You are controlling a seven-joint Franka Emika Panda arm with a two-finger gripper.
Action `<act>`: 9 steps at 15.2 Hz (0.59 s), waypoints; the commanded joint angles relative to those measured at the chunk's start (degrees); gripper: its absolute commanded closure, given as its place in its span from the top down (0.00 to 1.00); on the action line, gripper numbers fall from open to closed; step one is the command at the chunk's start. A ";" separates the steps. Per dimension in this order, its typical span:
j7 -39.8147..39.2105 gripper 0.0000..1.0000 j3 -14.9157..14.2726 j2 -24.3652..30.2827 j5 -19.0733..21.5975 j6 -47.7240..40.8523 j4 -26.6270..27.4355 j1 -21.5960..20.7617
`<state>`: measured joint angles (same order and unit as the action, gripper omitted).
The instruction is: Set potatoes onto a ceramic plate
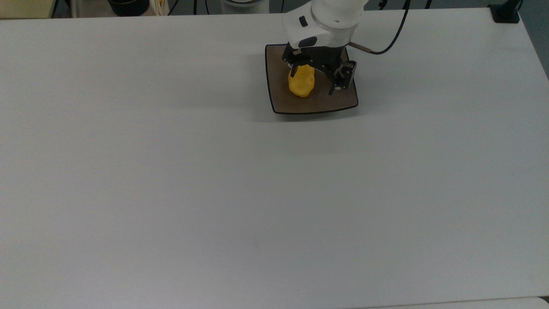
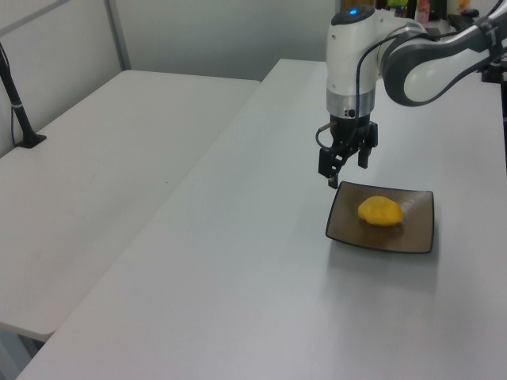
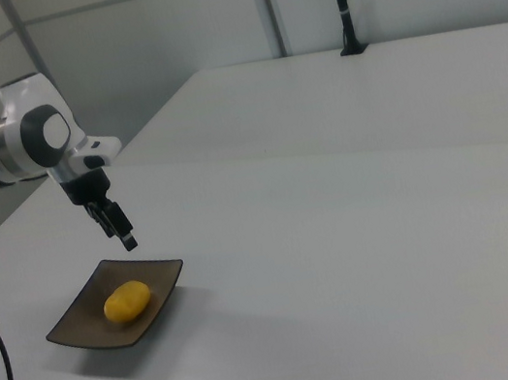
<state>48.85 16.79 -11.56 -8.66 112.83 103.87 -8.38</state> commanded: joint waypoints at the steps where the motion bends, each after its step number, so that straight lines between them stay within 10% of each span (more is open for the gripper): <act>1: -17.69 1.00 -1.32 4.60 5.22 -6.90 -0.42 0.20; 9: -40.30 1.00 -10.10 12.43 7.60 -15.53 -0.42 -0.06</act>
<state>15.16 10.74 -2.92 -2.81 99.33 102.57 -7.96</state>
